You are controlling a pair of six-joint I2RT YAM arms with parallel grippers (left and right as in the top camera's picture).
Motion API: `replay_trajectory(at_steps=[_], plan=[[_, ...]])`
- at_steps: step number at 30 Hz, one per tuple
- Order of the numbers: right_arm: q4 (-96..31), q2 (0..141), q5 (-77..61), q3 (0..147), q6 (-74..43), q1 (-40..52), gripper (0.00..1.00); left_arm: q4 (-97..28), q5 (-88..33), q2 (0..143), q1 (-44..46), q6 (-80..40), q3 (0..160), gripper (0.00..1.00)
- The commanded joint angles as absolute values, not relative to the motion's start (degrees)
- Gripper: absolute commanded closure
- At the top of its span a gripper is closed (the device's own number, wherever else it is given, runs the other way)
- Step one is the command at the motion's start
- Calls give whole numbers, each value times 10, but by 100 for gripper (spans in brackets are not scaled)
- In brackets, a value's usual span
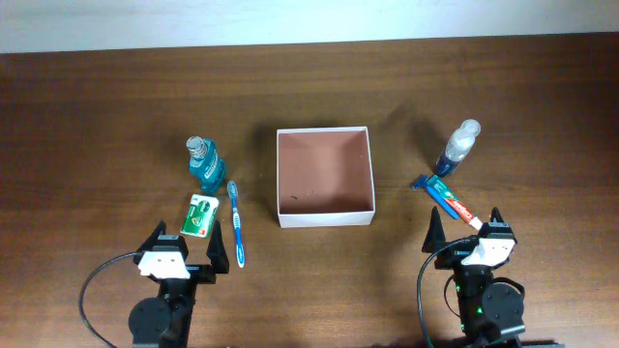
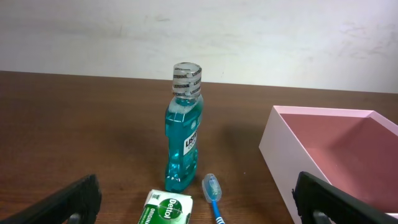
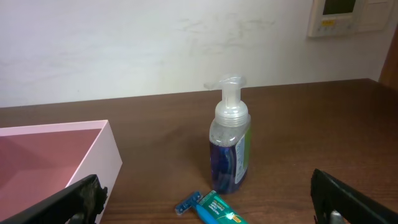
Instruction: Pack container
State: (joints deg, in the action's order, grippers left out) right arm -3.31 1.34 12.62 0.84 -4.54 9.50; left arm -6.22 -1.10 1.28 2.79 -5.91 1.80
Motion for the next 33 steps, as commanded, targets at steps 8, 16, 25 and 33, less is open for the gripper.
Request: replay_trajectory(at_steps=[8,16,25,33], plan=[[-34,11,135,3,-50,90,1,-60,-17,7,25,-64,12,1],[-37,11,143,28,-50,90,2,-60,-18,7,25,-64,12,1],[-139,156,213,239,-50,90,2,-60,-17,7,25,-64,12,1],[-303,496,213,580,-50,89,2,-60,-17,7,25,-64,12,1]])
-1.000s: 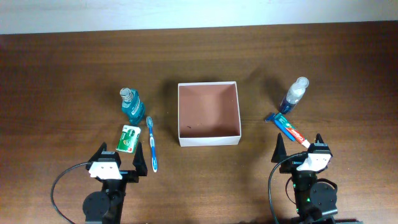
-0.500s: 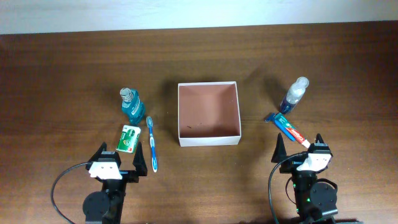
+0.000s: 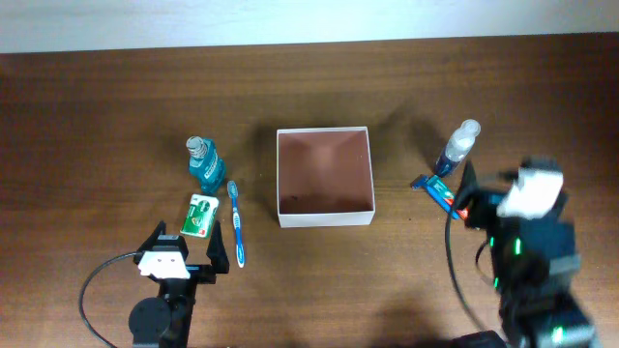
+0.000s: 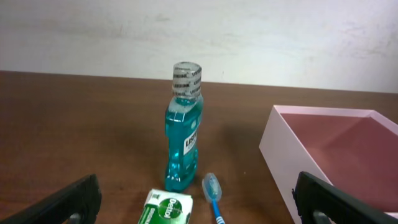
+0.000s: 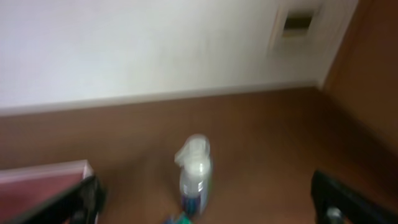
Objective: Pack container
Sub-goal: 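Reach the right gripper to the foaming soap bottle and grasp it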
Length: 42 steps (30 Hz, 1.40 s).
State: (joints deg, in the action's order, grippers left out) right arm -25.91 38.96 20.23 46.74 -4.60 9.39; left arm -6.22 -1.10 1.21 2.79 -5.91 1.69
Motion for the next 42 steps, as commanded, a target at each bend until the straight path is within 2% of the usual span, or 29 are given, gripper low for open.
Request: replay_trajectory(at_steps=[1,4,8,12,21,25,29,32,42], plan=[[-324,526,213,613,-50,89,2,-60,-18,7,25,-64,12,1],[-431,652,213,762,-56,89,2,-60,-17,7,25,-64,12,1],[-554,794,211,943,-125,72,2,-60,-17,7,25,-64,12,0],[-595,878,156,1053,-195,29,2,-60,-18,7,25,-64,12,1],[-607,903,131,1073,-201,-53,2,-60,-18,7,25,-64,12,0],[-626,917,70,1067,-201,-69,0,-60,-18,7,25,-64,12,1],[-649,947,58,1060,-251,-68,1,-60,-18,7,25,-64,12,0],[-670,980,57,1060,-274,-68,7,-60,-17,7,25,-64,12,0],[-701,1069,49,1060,-275,-68,40,-60,-18,7,25,-64,12,0]])
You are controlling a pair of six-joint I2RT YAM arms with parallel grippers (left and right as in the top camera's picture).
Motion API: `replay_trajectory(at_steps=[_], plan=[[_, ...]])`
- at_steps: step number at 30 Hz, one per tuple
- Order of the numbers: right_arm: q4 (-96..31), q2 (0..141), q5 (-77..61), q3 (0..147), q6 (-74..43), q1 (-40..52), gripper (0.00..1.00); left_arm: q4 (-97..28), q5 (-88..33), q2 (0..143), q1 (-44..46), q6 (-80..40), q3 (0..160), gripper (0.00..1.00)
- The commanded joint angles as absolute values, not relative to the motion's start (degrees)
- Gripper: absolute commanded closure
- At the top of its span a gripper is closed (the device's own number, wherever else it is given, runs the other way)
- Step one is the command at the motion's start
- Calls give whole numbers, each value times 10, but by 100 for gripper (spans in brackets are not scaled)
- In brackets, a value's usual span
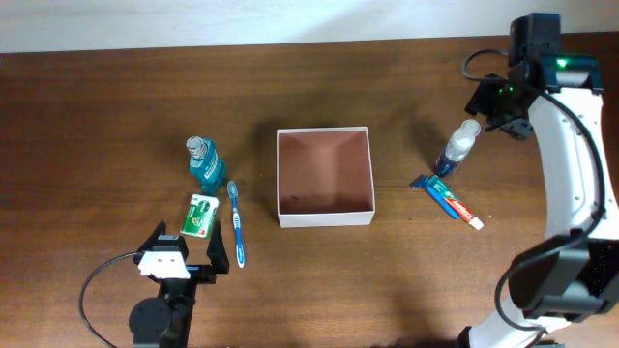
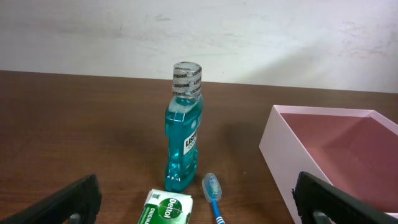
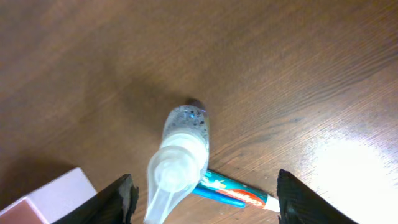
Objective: Pack container
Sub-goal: 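Reach the right gripper to the foaming soap bottle and grasp it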
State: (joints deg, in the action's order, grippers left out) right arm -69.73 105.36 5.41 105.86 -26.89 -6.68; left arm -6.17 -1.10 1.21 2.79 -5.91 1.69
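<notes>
A white box with a pink inside (image 1: 325, 219) sits open at mid-table, nothing visibly in it. To its left stand a blue mouthwash bottle (image 1: 204, 164), a green soap bar (image 1: 199, 215) and a blue toothbrush (image 1: 235, 222). To its right are a clear foam pump bottle (image 1: 456, 150) and a toothpaste tube (image 1: 453, 201). My right gripper (image 1: 495, 104) hangs open above the pump bottle (image 3: 180, 155), its fingers (image 3: 115, 199) wide on either side and apart from it. My left gripper (image 1: 184, 259) rests open near the front edge, with the soap (image 2: 166, 210) just ahead.
A small blue razor (image 1: 420, 182) lies at the toothpaste's left end. The box wall (image 2: 280, 155) stands right of the left gripper. The right arm's white links run down the table's right side. A pale wall borders the far edge.
My right arm has risen and reached toward the far right; its gripper now looks down on the pump bottle from above. The left arm and all objects are unmoved.
Both grippers rested open at the front edge, the right one facing the pump bottle from low down. Then the right arm was lifted near the toothpaste. Now it is extended with its open gripper over the pump bottle. No object has moved.
</notes>
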Motion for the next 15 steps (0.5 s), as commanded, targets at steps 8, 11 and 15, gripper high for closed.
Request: replay_trajectory(at_steps=[8,11,15], plan=[[-719,1103,4,1060,-275,-67,40,-60,-17,7,25,-64,12,0],[-711,1110,2,1060,-276,-63,40,-60,-17,7,25,-64,12,1],[-698,1111,2,1060,-275,-55,39,-60,-18,7,25,-64,12,1]])
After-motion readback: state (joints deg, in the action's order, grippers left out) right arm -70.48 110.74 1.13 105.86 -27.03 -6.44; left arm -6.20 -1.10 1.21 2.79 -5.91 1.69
